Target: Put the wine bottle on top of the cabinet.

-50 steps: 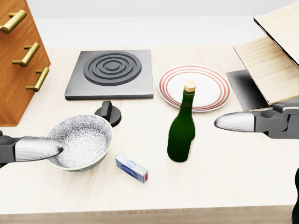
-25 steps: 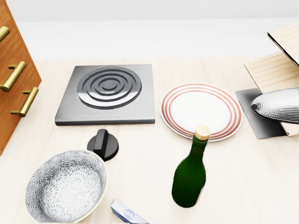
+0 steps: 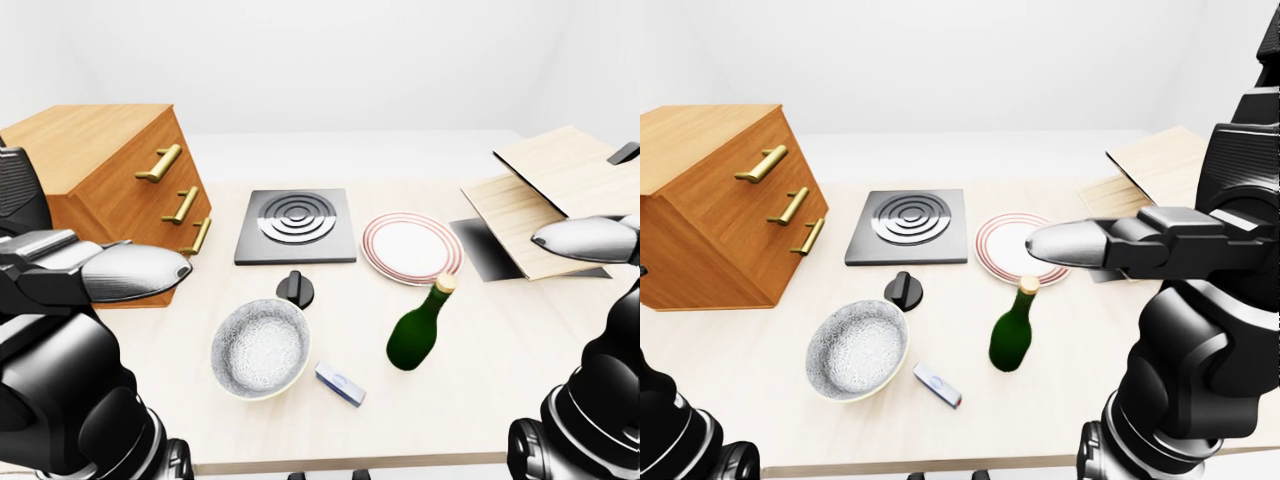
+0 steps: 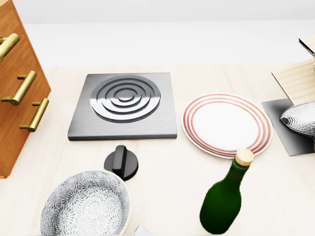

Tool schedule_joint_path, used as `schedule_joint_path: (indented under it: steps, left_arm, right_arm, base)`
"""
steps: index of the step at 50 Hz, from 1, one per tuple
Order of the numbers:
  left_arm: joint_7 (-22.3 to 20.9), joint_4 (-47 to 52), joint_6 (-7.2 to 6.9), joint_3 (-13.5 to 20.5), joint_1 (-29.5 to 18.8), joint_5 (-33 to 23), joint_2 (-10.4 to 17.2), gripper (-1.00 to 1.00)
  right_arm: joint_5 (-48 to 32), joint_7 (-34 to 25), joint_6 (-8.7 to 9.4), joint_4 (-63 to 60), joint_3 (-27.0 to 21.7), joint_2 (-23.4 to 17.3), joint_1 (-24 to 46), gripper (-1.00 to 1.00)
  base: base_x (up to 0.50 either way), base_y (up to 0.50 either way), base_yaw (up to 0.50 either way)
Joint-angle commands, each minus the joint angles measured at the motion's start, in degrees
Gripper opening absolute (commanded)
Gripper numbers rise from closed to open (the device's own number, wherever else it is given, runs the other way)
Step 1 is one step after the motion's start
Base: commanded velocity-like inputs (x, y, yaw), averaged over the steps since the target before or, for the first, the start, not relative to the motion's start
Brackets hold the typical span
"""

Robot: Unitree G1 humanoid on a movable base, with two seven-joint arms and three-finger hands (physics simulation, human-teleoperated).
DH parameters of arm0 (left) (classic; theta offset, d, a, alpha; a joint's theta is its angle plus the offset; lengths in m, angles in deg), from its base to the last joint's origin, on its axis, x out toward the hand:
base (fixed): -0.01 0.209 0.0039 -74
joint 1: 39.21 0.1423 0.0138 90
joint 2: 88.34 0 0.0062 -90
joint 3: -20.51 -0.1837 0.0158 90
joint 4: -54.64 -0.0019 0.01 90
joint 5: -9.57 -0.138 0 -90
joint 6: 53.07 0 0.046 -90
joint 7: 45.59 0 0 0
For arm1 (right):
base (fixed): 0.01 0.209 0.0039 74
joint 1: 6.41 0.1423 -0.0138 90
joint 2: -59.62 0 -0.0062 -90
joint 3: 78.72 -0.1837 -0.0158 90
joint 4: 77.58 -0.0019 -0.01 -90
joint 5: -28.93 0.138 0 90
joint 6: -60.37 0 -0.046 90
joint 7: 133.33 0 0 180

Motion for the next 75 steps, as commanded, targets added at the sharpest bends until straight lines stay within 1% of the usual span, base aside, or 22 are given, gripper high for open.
schedule_joint_path:
  steps: [1,4,6,11,19,23,24,32,34,37,45,48,54,58,60,65,72,75]
  left_arm:
    - [-0.5,-0.4,0.0,1.4,0.7,0.7,0.5,1.0]
    - [-0.1,-0.2,0.0,1.6,0.4,1.3,0.9,1.0]
    - [-0.1,0.0,0.0,1.5,1.0,1.4,0.8,1.0]
    - [0.2,0.0,0.0,1.7,0.7,1.8,1.0,1.0]
    - [0.7,0.1,0.0,0.9,0.9,1.7,0.8,1.0]
    - [0.5,-0.1,0.0,0.8,0.9,1.5,0.8,1.0]
    - [0.3,-0.2,0.0,0.7,1.1,1.4,0.8,1.0]
    - [-0.4,0.1,0.0,0.8,1.7,0.8,0.5,1.0]
    - [-0.9,-0.2,0.0,0.5,2.4,0.1,0.2,1.0]
    - [-1.0,-0.3,0.0,0.7,2.1,0.0,0.1,1.0]
    - [-1.1,0.5,0.0,1.2,2.3,0.5,0.1,1.0]
    - [-1.4,-0.3,0.0,1.2,2.7,0.3,0.0,1.0]
    - [-2.3,-1.2,0.0,0.2,3.6,-1.1,-0.3,1.0]
    - [-2.8,-1.2,0.0,0.8,3.6,-1.3,-0.4,1.0]
    - [-2.9,-1.4,0.0,0.7,3.7,-1.5,-0.6,1.0]
    - [-3.2,-1.4,0.0,0.4,4.1,-1.9,-0.8,1.0]
    - [-3.5,-0.4,0.0,0.9,4.4,-1.9,-1.1,1.0]
    - [-3.5,-0.6,0.0,1.2,4.2,-1.6,-0.9,1.0]
  right_arm:
    - [-1.7,-1.0,0.0,-1.0,1.7,-0.5,-0.5,1.0]
    - [-2.5,-1.3,0.0,-0.9,2.0,-0.1,0.2,1.0]
    - [-2.8,-1.6,0.0,-1.0,1.9,0.1,0.6,1.0]
    - [-3.4,-2.3,0.0,-1.4,1.6,0.6,0.3,1.0]
    - [-2.7,-3.2,0.0,-3.0,-0.6,0.5,0.0,1.0]
    - [-2.9,-3.0,0.0,-2.6,-0.6,0.3,-0.3,1.0]
    - [-2.3,-2.7,0.0,-2.7,-1.4,1.0,-0.1,1.0]
    - [-2.1,-2.9,0.0,-3.0,-1.1,-0.1,-1.4,1.0]
    - [-2.2,-3.4,0.0,-3.9,-1.8,-0.5,-2.0,1.0]
    - [-1.3,-4.3,0.0,-5.2,-4.2,-1.1,-1.9,1.0]
    - [0.4,-5.6,0.0,-8.3,-8.5,-2.8,-3.1,1.0]
    - [1.5,-6.2,0.0,-10.3,-11.2,-3.0,-3.4,1.0]
    - [1.4,-7.0,0.0,-9.8,-12.4,-3.2,-5.7,1.0]
    - [2.3,-8.0,0.0,-10.9,-15.5,-4.0,-6.3,1.0]
    - [2.0,-8.5,0.0,-11.0,-16.2,-4.3,-7.7,1.0]
    - [2.3,-11.2,0.0,-11.5,-20.3,-3.8,-11.4,1.0]
    - [1.5,-14.0,0.0,-10.8,-23.8,-2.7,-15.8,1.0]
    - [1.0,-15.5,0.0,-10.3,-25.5,-1.5,-18.2,1.0]
  base:
    - [0.0,0.5,0.0]
    - [0.0,0.5,0.0]
    - [0.0,0.5,0.0]
    - [0.0,0.5,0.0]
    - [0.0,0.5,0.0]
    - [0.0,0.5,0.0]
    - [0.0,0.0,0.0]
    - [0.0,0.0,0.0]
    - [0.0,0.0,0.0]
    - [0.0,0.0,0.0]
    - [0.0,0.0,0.0]
    - [0.0,0.0,0.0]
    - [0.0,0.0,0.0]
    - [0.0,0.0,0.0]
    - [0.0,0.0,0.0]
    - [0.0,0.0,0.0]
    - [0.0,0.0,0.0]
    - [0.0,0.0,0.0]
